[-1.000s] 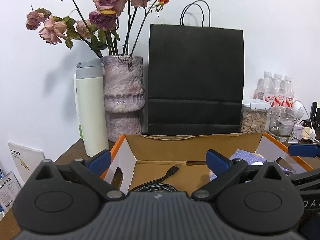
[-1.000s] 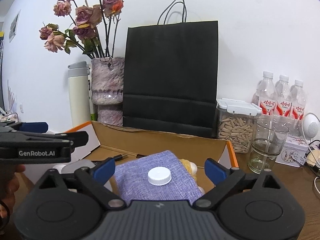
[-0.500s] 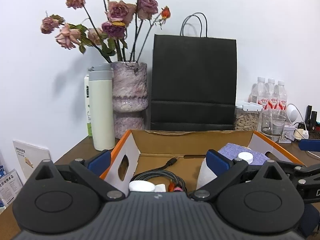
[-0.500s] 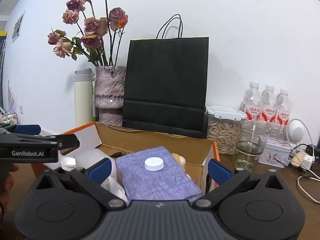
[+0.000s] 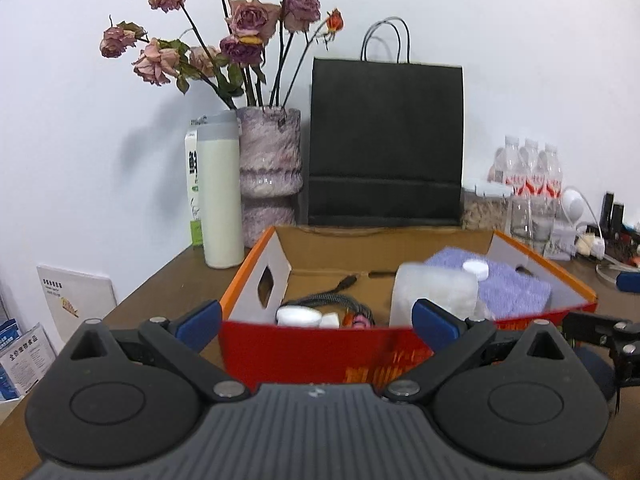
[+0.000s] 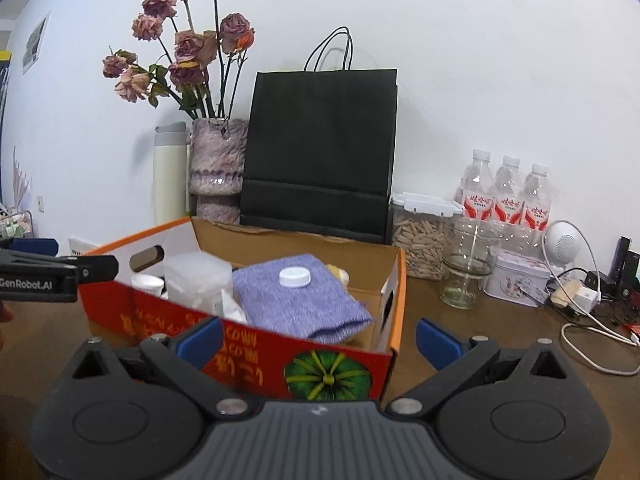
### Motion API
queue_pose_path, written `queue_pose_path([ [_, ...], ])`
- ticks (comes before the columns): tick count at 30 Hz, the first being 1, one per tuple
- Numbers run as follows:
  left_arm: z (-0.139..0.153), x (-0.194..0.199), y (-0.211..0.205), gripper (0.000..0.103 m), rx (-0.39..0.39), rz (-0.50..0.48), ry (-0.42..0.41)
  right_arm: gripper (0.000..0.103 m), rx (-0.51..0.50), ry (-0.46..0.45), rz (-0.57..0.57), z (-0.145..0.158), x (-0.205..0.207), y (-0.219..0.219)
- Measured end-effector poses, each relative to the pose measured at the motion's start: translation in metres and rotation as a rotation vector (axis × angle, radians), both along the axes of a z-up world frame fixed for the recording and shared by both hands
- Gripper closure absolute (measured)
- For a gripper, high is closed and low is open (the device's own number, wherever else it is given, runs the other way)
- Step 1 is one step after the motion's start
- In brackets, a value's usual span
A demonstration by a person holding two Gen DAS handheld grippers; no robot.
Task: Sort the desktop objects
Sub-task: 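Withdraw both open tools from the box back over the table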
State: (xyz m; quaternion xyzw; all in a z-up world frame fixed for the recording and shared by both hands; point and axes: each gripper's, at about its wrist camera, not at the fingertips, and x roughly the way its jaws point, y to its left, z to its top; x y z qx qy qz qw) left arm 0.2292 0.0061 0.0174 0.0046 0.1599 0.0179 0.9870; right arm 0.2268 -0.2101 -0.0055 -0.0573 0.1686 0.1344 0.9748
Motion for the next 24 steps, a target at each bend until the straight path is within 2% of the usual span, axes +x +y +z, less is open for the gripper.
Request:
queue_pose_path([
  [7,-0.007,-0.017,0.006,0.0,0.027,0.007,0.064,0.0,-0.027,0.01,0.054,-0.008,-0.024,0.01],
  [15,-0.01,-0.035,0.034,0.0,0.004,0.012,0.112,0.0,-0.093,0.055,0.208,-0.017,-0.042,0.06],
  [19,-0.011,-0.042,0.047,0.0,0.014,0.014,0.12,0.006,-0.118,0.101,0.248,-0.02,-0.037,0.087],
  [24,-0.011,-0.044,0.065,0.0,-0.004,0.018,0.122,0.023,-0.129,0.162,0.254,-0.026,-0.024,0.11],
])
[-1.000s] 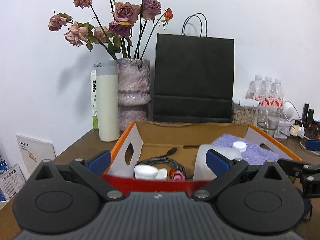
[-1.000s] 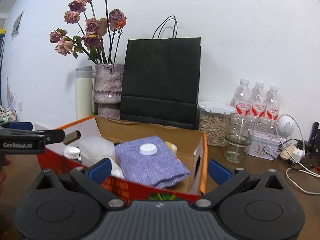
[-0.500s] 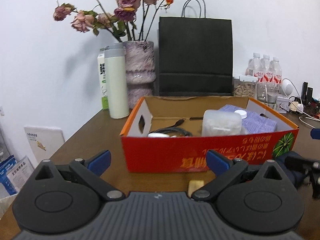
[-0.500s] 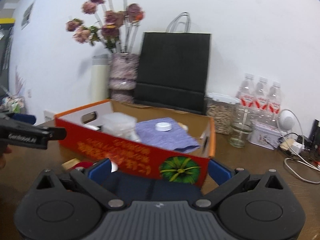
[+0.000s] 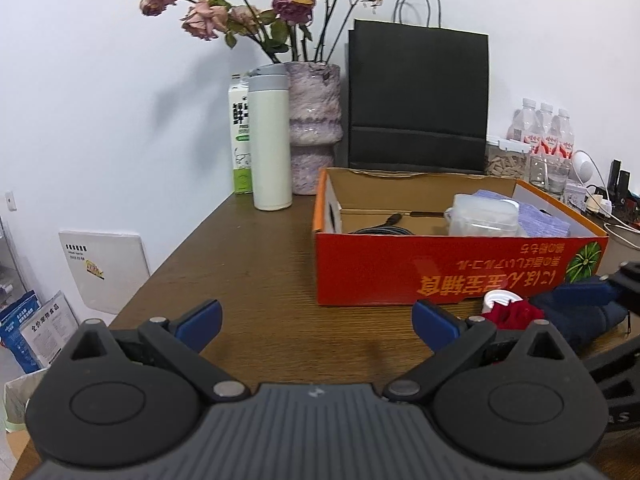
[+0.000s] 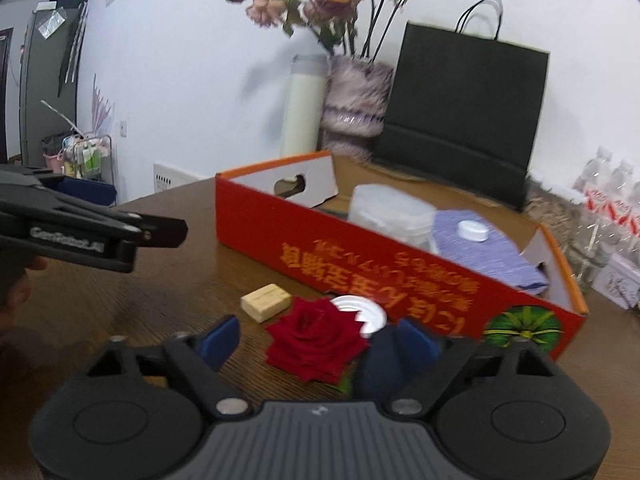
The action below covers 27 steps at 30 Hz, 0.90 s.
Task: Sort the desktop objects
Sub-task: 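Withdraw both open tools from the box back over the table, then grasp the red rose with the right tool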
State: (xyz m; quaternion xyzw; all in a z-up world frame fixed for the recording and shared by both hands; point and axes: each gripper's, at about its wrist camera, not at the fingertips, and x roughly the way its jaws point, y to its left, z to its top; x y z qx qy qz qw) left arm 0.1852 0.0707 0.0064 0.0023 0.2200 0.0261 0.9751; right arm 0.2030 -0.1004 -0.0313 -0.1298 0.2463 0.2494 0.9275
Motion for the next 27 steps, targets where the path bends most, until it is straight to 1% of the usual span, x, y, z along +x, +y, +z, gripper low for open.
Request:
queue_pose_path([
  [3,0.0,0.001,0.008,0.0,-0.012,-0.002,0.007,0.039,-0.03,0.019,0.001,-0.005,0.004,0.009],
  [4,0.0,0.001,0.01,0.0,-0.015,-0.002,0.007,0.049,-0.039,0.025,0.001,-0.007,0.005,0.011],
  [6,0.001,0.0,0.012,0.0,-0.02,-0.005,0.004,0.053,-0.034,0.021,-0.001,-0.007,0.005,0.011],
  [8,0.002,-0.001,0.012,0.0,-0.022,-0.01,0.003,0.06,-0.024,0.011,0.0,-0.006,0.002,0.008],
  [9,0.002,-0.001,0.012,0.0,-0.021,-0.016,0.002,0.061,-0.023,0.005,-0.001,-0.005,0.001,0.007],
  [10,0.002,-0.002,0.01,0.0,-0.016,-0.021,0.001,0.064,-0.02,0.0,-0.003,-0.004,0.001,0.005],
  [12,0.001,-0.002,0.006,0.0,-0.004,-0.029,0.001,0.067,-0.007,-0.003,-0.008,-0.002,0.0,0.002],
  [14,-0.001,-0.001,0.003,0.0,0.004,-0.034,0.007,0.072,0.012,-0.004,-0.014,0.001,0.0,-0.003],
  [19,-0.006,0.001,-0.004,0.0,0.014,-0.039,0.018,0.076,0.053,-0.016,-0.021,0.009,-0.003,-0.015],
  [27,-0.01,0.008,-0.027,0.0,0.02,-0.074,0.044,0.077,0.102,-0.045,-0.046,0.022,-0.004,-0.044],
])
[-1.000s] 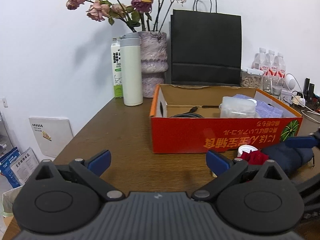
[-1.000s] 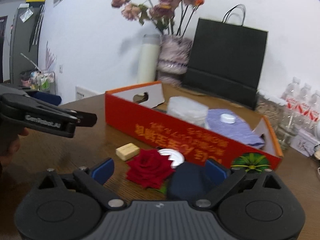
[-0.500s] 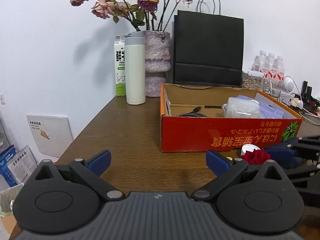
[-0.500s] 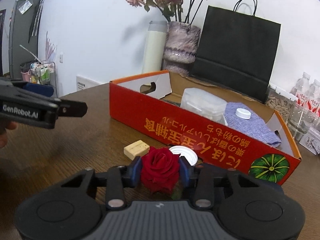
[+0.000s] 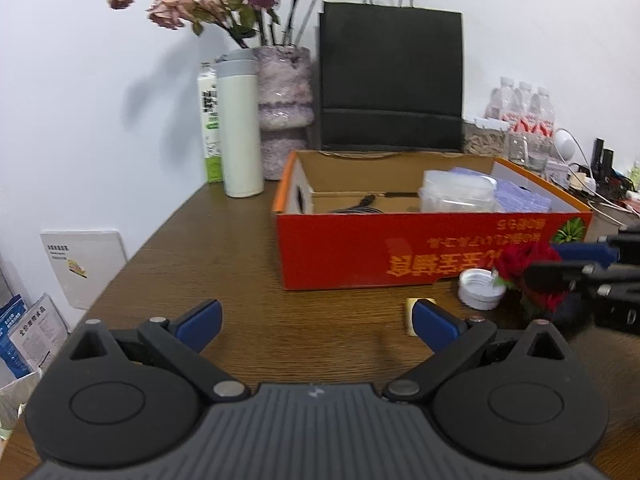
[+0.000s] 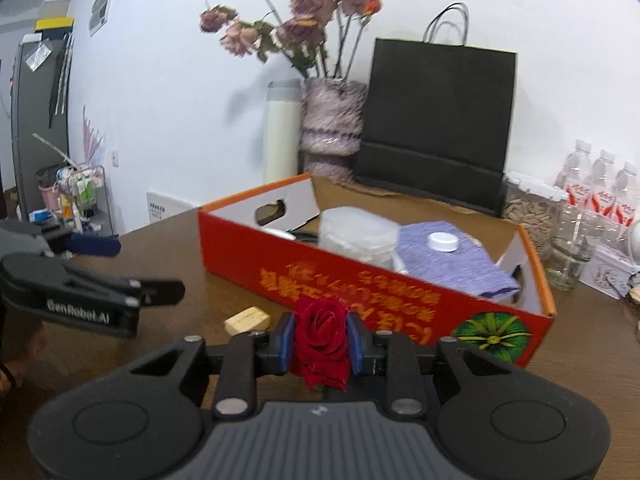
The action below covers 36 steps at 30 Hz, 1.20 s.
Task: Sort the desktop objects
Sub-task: 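Grasp the red rose with the right tool, then grasp the beige soap bar with the left tool while the right holds the rose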
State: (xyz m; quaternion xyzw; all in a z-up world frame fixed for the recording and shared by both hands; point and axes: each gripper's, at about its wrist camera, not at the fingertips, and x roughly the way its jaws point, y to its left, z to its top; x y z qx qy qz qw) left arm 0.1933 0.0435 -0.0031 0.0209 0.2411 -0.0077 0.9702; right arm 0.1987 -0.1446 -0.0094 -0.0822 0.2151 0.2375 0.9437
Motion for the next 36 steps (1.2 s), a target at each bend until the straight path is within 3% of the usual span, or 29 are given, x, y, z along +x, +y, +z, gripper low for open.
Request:
queue_pose_path([
  [13,-0.014,0.035,-0.055,0.003,0.058,-0.035,0.1,0.077,0.007,-0.012,-0.104,-0.001,0.011,-0.07],
  [18,-0.019,0.048,-0.059,0.016,0.044,-0.009,0.145,0.077,0.012,-0.003,-0.122,-0.004,0.016,-0.086],
  [20,-0.02,0.051,-0.058,0.027,0.033,-0.004,0.161,0.077,0.016,-0.002,-0.125,-0.004,0.016,-0.089],
  [24,-0.02,0.056,-0.056,0.039,-0.009,-0.009,0.171,0.077,0.019,-0.002,-0.122,-0.004,0.016,-0.09],
  [27,-0.019,0.055,-0.058,0.059,-0.016,-0.021,0.164,0.077,0.015,-0.005,-0.117,-0.003,0.014,-0.088],
  [29,-0.018,0.054,-0.059,0.078,-0.023,-0.03,0.16,0.077,0.012,-0.008,-0.115,-0.004,0.013,-0.086],
  [30,-0.018,0.053,-0.059,0.081,-0.026,-0.033,0.16,0.077,0.011,-0.009,-0.114,-0.004,0.013,-0.086],
  [36,-0.017,0.053,-0.057,0.082,-0.049,-0.017,0.159,0.077,0.014,-0.023,-0.118,-0.002,0.01,-0.084],
])
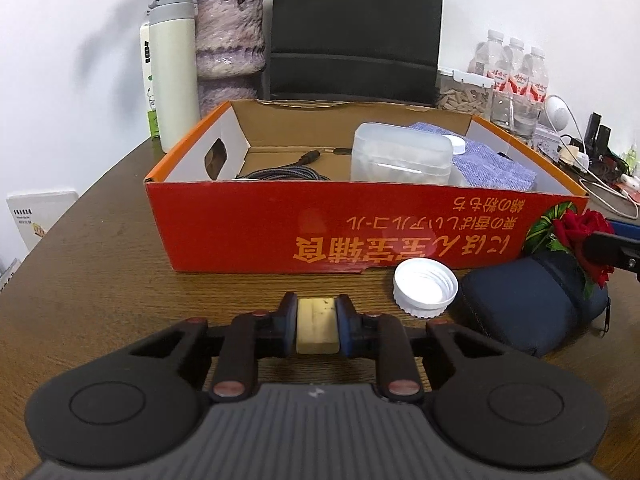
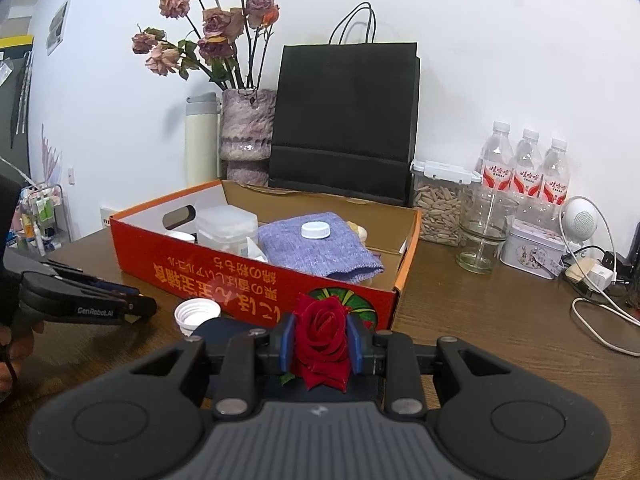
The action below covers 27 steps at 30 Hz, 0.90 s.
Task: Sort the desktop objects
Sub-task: 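Grasp the beige soap bar with the left tool while the right holds the rose, then carry the soap bar and rose over the box with both tools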
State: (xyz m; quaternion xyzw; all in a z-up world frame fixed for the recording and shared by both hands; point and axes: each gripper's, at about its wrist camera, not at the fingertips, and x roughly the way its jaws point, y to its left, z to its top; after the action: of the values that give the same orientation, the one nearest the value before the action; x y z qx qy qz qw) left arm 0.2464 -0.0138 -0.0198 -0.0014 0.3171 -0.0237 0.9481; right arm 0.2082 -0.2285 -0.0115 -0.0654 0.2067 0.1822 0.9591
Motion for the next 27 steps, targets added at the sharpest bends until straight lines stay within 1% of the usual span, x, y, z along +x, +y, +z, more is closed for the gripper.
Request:
queue_pose_path([
  [7,0.001,-0.003,0.002,0.082,-0.023,0.035,-0.006,0.077,0.007,-0.026,0.0,0.003,-0.007,0.003],
  [12,0.007,-0.013,0.006,0.082,-0.045,0.06,-0.03,0.077,0.024,-0.041,0.0,0.007,-0.014,0.006],
  [21,0.029,-0.04,0.0,0.082,-0.057,0.04,-0.122,0.077,0.082,-0.088,-0.015,0.024,-0.03,0.007],
  [27,0.049,-0.051,0.002,0.082,-0.085,0.023,-0.189,0.077,0.112,-0.121,-0.013,0.039,-0.035,0.01],
])
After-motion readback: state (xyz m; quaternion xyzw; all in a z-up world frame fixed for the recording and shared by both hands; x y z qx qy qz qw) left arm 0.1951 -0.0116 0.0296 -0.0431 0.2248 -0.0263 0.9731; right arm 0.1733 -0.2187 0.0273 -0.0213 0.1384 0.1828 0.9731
